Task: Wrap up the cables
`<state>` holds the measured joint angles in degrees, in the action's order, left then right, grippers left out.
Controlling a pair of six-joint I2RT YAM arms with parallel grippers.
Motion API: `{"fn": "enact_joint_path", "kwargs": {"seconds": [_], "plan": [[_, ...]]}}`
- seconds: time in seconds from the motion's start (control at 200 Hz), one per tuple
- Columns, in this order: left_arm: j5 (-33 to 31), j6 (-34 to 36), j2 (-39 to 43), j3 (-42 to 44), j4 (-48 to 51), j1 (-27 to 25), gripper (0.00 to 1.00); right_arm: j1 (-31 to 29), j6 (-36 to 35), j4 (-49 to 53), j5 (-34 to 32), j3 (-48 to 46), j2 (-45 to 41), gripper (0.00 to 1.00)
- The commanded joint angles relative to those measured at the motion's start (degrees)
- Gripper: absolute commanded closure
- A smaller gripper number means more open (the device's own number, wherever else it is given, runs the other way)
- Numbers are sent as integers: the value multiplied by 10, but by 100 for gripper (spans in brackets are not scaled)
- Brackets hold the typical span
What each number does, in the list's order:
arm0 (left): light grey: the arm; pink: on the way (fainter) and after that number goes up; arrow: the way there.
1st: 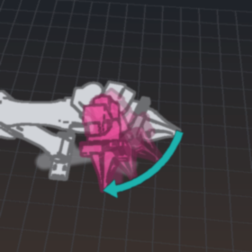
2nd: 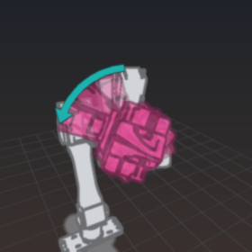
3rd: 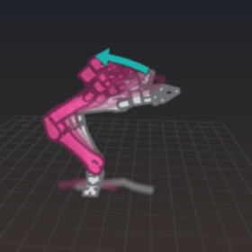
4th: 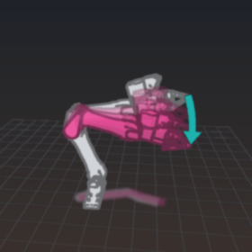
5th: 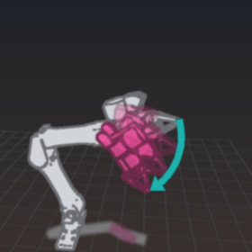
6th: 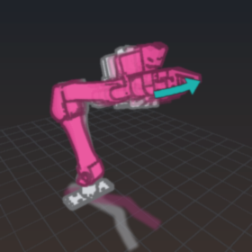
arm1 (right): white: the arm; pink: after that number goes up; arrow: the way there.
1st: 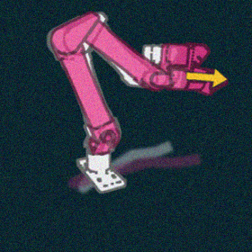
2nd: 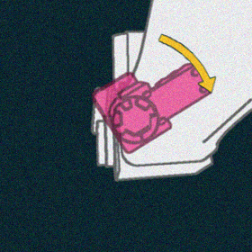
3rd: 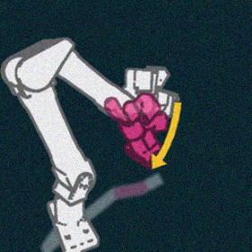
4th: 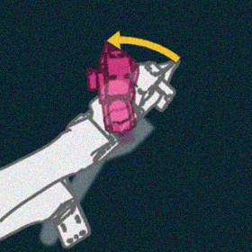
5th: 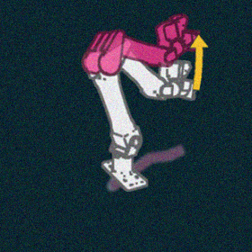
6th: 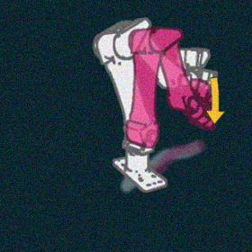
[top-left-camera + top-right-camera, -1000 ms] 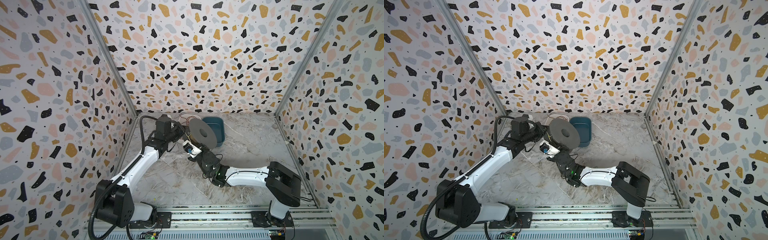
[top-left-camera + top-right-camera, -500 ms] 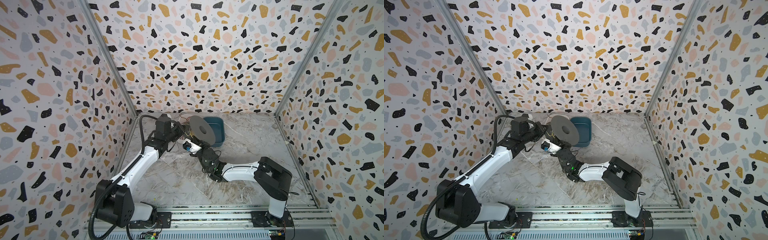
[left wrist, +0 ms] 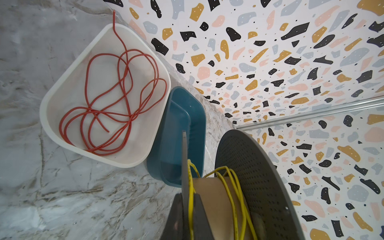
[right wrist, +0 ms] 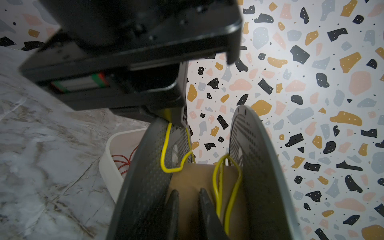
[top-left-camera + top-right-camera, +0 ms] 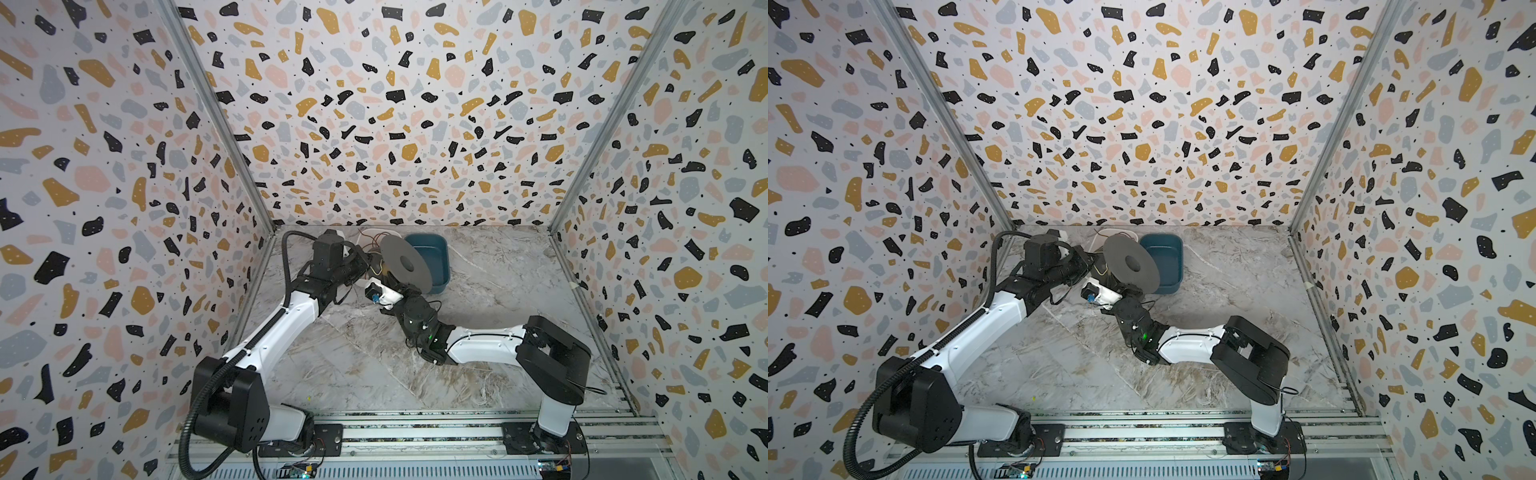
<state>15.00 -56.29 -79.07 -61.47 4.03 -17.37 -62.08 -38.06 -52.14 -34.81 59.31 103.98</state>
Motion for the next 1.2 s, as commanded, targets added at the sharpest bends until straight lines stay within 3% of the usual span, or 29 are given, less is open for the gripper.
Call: {"fn": "enact_joint_path", "kwargs": {"seconds": [0.0, 0.506, 0.751, 1.046, 1.196], "plan": [[59, -22, 3, -32, -51, -11, 100, -10, 29, 21, 0, 3, -35, 72], [89, -16, -21, -63, -53, 15, 100, -42, 73, 104, 23, 1, -85, 45], [118, -6, -35, -66, -65, 36, 100, -53, 139, 183, 82, -25, -154, 40], [153, 25, -51, -69, -83, 43, 100, -52, 271, 335, 210, -47, -285, 27], [174, 33, -52, -64, -101, 48, 100, -15, 354, 402, 279, -56, -343, 26]]}}
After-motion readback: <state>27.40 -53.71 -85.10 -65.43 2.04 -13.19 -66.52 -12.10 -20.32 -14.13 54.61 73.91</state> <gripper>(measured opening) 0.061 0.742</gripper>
